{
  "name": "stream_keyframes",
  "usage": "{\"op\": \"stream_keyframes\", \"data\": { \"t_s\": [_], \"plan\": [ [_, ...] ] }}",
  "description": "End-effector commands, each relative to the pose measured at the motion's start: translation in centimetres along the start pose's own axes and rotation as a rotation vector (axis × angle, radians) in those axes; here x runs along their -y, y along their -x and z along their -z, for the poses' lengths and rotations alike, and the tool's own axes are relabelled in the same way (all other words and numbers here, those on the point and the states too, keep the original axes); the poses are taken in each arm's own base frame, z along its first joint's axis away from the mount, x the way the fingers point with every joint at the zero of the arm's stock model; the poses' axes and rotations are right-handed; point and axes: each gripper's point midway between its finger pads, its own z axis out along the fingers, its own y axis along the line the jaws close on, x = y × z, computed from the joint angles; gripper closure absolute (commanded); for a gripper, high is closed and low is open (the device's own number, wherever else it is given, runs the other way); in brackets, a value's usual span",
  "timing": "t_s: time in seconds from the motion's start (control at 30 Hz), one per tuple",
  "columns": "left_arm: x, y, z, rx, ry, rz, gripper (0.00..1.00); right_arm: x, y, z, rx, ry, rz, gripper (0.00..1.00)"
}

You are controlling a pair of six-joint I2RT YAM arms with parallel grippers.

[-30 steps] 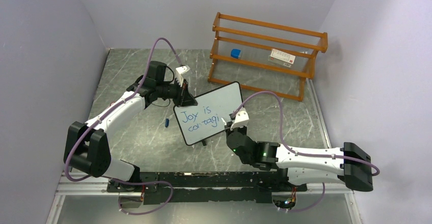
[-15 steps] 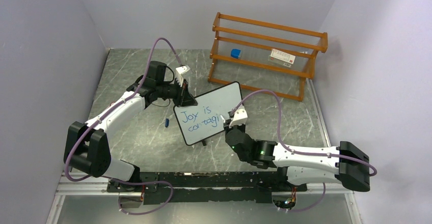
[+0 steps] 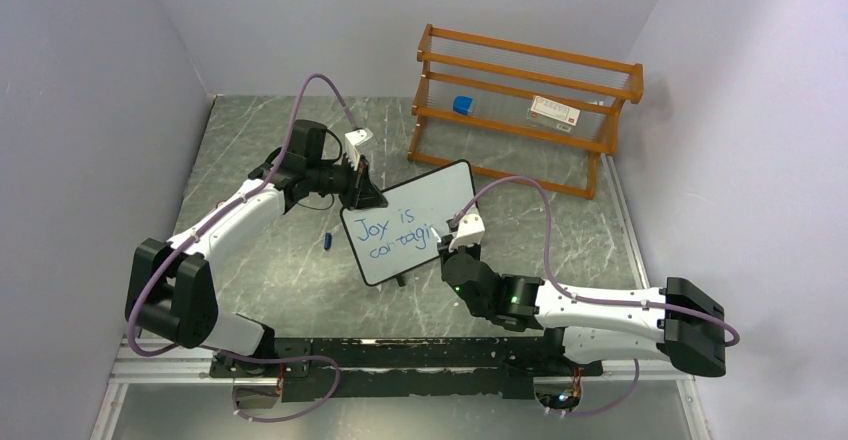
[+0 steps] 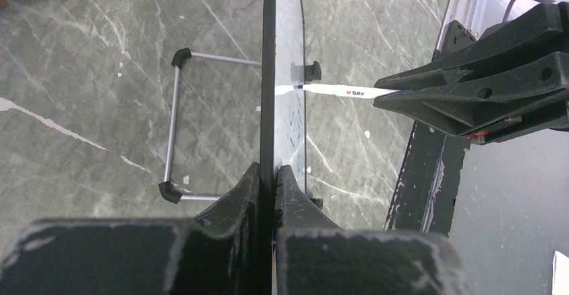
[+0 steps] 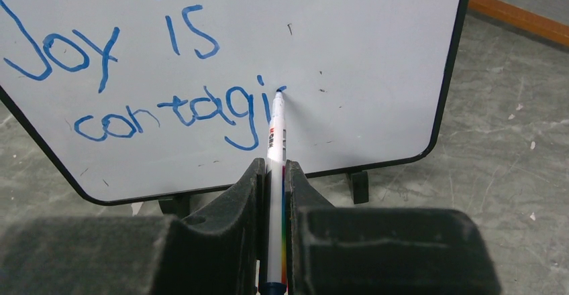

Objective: Write a sentence on the whiteboard

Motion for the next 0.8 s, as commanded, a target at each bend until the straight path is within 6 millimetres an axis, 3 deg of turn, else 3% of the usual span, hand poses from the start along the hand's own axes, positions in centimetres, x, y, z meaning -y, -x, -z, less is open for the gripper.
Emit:
{"op": "stream_keyframes", "data": {
  "t_s": [0.0, 0.43, 0.77],
  "plan": [
    [-3.1, -3.1, -0.2, -0.102, 0.130, 0.010, 0.95, 0.3, -1.4, 0.1, -0.041, 0.005, -0.004, 1.00],
    [-3.2, -3.3, -0.2, -0.107, 0.130, 0.012, 0.95, 1.9, -2.4, 0.6, -0.070, -0.047, 0.006, 1.00],
    [-3.1, -3.3, -0.2, -0.107, 0.125, 0.011, 0.95, 2.2, -0.7, 0.2, -0.006, -0.080, -0.006, 1.00]
  ]
}}
